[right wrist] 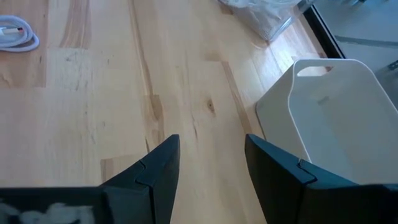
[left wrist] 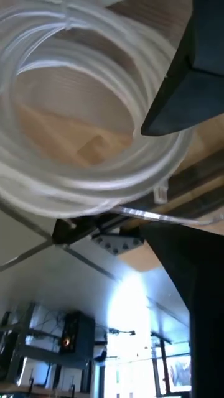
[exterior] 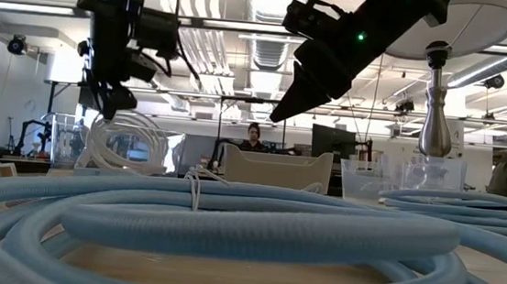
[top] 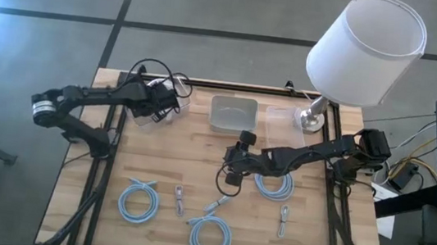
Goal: Pick & Place USB Port
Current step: Put the large white charger cable into the left transparent bin, then put the top right large blue charger cable into the gray bin
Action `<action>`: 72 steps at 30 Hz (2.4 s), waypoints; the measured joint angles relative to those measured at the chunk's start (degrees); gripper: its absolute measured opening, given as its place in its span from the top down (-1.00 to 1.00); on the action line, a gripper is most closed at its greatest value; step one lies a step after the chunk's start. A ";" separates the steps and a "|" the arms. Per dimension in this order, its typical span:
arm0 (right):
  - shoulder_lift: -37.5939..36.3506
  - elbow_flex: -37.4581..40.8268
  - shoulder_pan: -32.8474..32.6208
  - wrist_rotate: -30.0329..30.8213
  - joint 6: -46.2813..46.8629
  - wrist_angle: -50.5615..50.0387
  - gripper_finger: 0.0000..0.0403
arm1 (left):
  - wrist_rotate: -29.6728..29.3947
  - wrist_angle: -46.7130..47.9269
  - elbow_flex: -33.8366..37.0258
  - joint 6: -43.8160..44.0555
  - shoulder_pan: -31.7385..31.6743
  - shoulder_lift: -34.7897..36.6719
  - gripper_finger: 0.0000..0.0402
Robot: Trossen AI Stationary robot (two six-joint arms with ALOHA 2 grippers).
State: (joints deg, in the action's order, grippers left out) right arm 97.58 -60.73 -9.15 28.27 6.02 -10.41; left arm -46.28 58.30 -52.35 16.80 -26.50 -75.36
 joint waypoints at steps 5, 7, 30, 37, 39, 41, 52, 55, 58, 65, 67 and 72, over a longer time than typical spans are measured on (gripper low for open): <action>0.00 0.06 0.00 0.00 0.00 -0.02 0.11 | -0.54 0.61 -1.84 0.02 0.07 1.53 -0.22; 0.00 0.12 0.00 -0.02 0.00 -0.03 0.11 | 0.36 0.72 -2.69 0.05 0.13 1.96 -0.21; 0.00 1.07 0.02 -10.58 0.83 -0.01 0.13 | 28.09 -17.38 -4.65 -6.24 9.88 2.85 -0.21; 0.00 1.14 0.02 -11.54 0.96 0.01 0.15 | 31.35 -24.56 -4.60 -7.23 15.05 2.85 -0.21; 0.00 1.23 0.02 -13.68 0.90 -0.04 0.14 | 31.75 -25.94 -4.60 -7.65 16.56 2.85 -0.21; 0.00 1.29 0.02 -16.55 0.87 -0.09 0.14 | 31.82 -27.06 -4.49 -7.69 17.93 2.85 -0.21; 0.00 1.67 -0.07 -25.78 0.85 -0.01 0.21 | 32.31 -37.40 1.40 -7.49 23.70 2.85 -0.21; 0.00 2.14 -0.13 -28.23 0.83 -0.02 0.24 | 33.04 -39.79 3.03 -7.62 24.65 2.85 -0.21; 0.00 2.69 -0.47 -31.17 0.22 0.04 0.25 | 33.72 -40.41 3.82 -7.60 25.07 2.85 -0.21; 0.00 3.13 -1.41 -31.33 -0.80 0.32 0.22 | 33.66 -40.93 3.94 -7.80 25.20 2.85 -0.21; 0.00 3.13 -1.72 -31.65 -2.82 0.31 0.20 | 33.66 -40.95 3.94 -8.14 25.20 2.85 -0.21; 0.00 3.15 -2.64 -31.89 -6.15 0.33 0.15 | 33.66 -40.95 3.94 -8.20 25.20 2.85 -0.21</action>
State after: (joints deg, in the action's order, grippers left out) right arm 97.58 -57.58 -11.79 -3.62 -0.13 -10.09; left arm -12.62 17.34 -48.40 8.60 -1.30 -72.51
